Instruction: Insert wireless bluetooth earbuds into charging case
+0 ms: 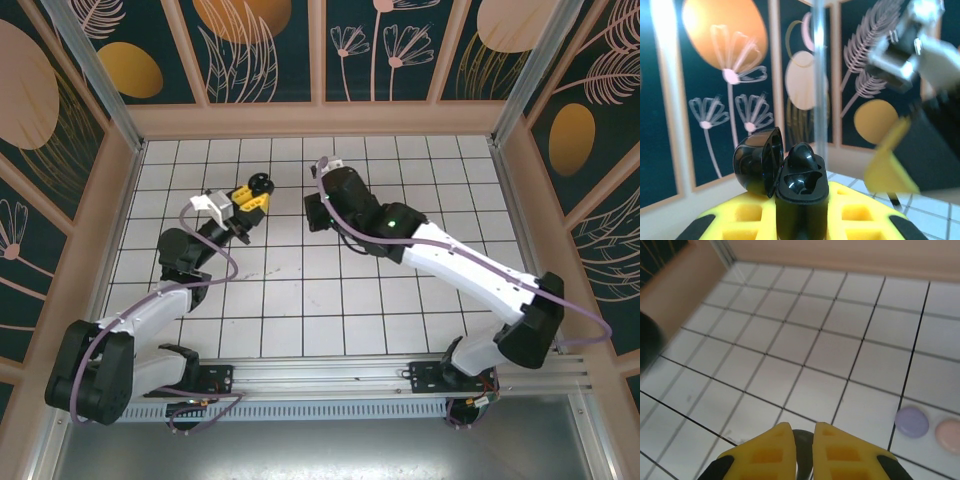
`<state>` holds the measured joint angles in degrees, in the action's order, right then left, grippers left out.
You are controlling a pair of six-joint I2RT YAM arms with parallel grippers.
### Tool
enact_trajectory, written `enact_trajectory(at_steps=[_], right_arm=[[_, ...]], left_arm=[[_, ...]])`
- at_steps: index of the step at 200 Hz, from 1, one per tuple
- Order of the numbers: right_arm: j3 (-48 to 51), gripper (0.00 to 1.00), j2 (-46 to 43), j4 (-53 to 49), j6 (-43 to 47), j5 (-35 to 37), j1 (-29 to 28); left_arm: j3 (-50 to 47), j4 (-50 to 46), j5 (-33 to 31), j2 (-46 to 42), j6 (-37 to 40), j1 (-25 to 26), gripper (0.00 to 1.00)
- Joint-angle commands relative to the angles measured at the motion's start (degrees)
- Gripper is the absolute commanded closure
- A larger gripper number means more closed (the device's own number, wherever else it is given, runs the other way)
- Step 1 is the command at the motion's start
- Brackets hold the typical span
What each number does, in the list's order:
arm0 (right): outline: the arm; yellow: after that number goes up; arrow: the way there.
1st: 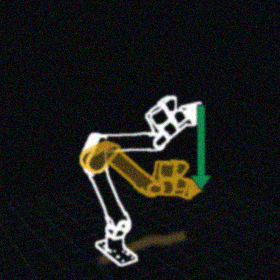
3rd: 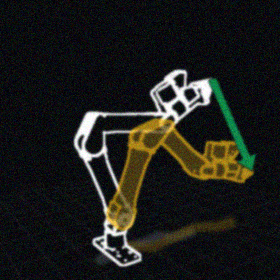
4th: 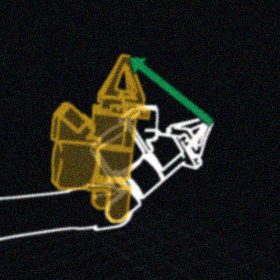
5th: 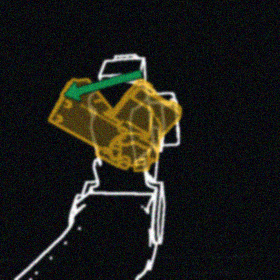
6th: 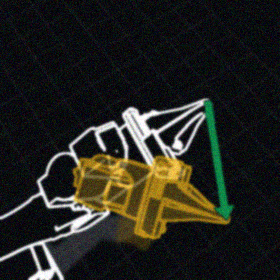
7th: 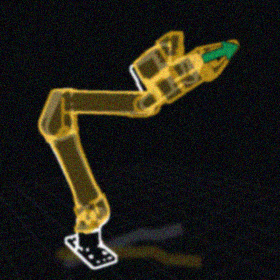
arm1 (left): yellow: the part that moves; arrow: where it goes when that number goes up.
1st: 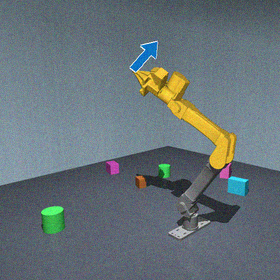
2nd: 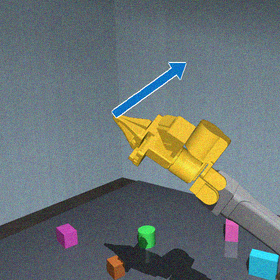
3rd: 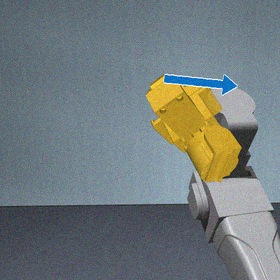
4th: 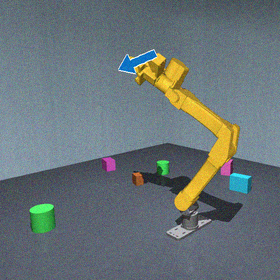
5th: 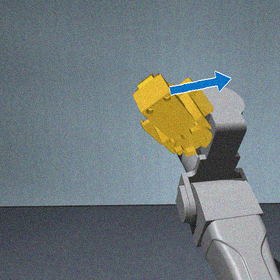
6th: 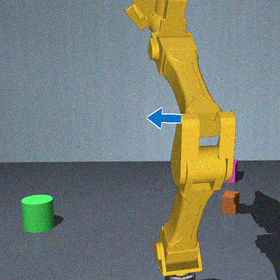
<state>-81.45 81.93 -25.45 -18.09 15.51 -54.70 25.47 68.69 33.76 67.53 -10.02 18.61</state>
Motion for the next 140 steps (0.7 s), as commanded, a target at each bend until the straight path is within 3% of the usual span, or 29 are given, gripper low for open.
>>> enact_trajectory(at_steps=[1,82,140], right_arm=[[-2.11,0.88,-3.59,3.16,3.82,-0.89,0.12],[1.73,0.88,-7.46,11.73,9.77,-10.06,-0.13],[6.42,0.88,-9.02,16.46,11.71,-10.43,-1.37]], left_arm=[[0.99,-4.31,4.41,-0.38,5.76,3.32,1.00],[4.29,-7.69,8.49,2.94,6.58,8.34,1.00],[5.70,-9.44,9.76,3.31,7.49,9.42,1.00]])
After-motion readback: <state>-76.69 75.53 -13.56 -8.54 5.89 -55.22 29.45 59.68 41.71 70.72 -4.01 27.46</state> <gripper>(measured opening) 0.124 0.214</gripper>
